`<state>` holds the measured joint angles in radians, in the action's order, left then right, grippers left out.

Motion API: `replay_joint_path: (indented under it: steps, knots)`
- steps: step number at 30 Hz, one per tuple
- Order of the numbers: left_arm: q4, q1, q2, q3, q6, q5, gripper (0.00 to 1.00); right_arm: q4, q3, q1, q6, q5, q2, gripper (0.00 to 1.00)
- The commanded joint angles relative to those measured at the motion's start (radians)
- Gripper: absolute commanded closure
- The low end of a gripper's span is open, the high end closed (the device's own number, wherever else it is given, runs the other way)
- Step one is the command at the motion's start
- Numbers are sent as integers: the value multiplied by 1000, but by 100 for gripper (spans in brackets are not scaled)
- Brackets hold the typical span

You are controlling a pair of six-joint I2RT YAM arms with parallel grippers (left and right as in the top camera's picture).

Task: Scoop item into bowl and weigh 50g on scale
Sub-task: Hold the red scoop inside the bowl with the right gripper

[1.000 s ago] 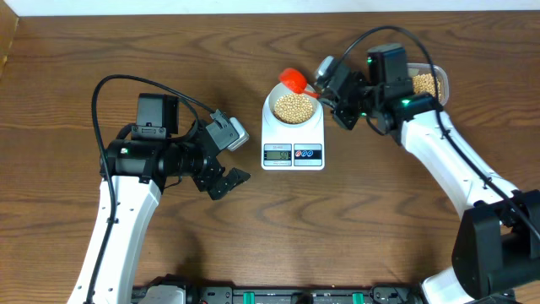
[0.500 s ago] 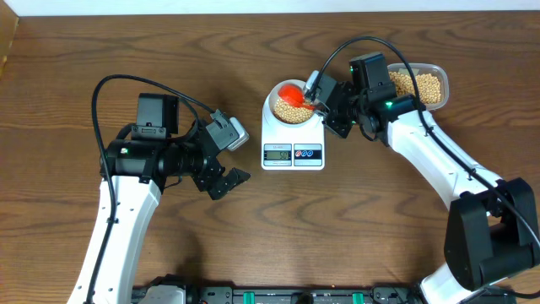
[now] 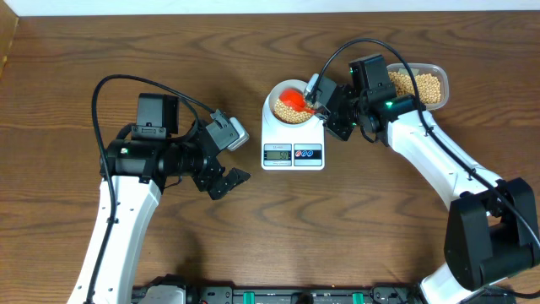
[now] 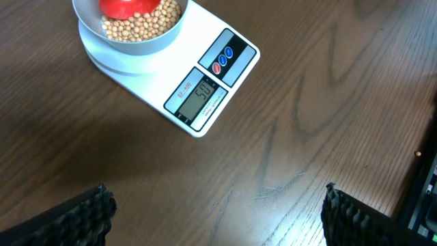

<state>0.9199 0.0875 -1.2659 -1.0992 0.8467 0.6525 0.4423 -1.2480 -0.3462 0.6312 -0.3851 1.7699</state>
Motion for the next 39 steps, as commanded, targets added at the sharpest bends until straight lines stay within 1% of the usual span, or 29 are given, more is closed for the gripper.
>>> replay_joint_path:
  steps: [1, 10, 19, 22, 24, 27, 30, 33, 39]
  knots:
    - [3, -4, 9, -24, 16, 6, 1, 2, 1, -5, -40, -20, 2, 99]
    - [3, -4, 9, -24, 16, 6, 1, -2, 1, 9, -178, -143, 2, 99]
    - [3, -4, 9, -24, 16, 6, 1, -5, 1, 14, -242, -149, 2, 99]
    - [3, -4, 9, -24, 16, 6, 1, -2, 1, 14, -241, -142, 2, 99]
    - [3, -4, 9, -24, 16, 6, 2, -5, 1, 14, -214, -121, 2, 99]
    - [3, -4, 9, -24, 16, 6, 1, -5, 1, 8, -114, -47, 2, 99]
    - [3, -4, 9, -24, 16, 6, 1, -5, 1, 4, -48, 40, 2, 99]
    - [3, -4, 9, -24, 16, 6, 1, -5, 1, 4, 7, 66, 2, 99]
    - [3, -4, 9, -24, 16, 6, 1, 12, 1, -2, 5, 41, 2, 99]
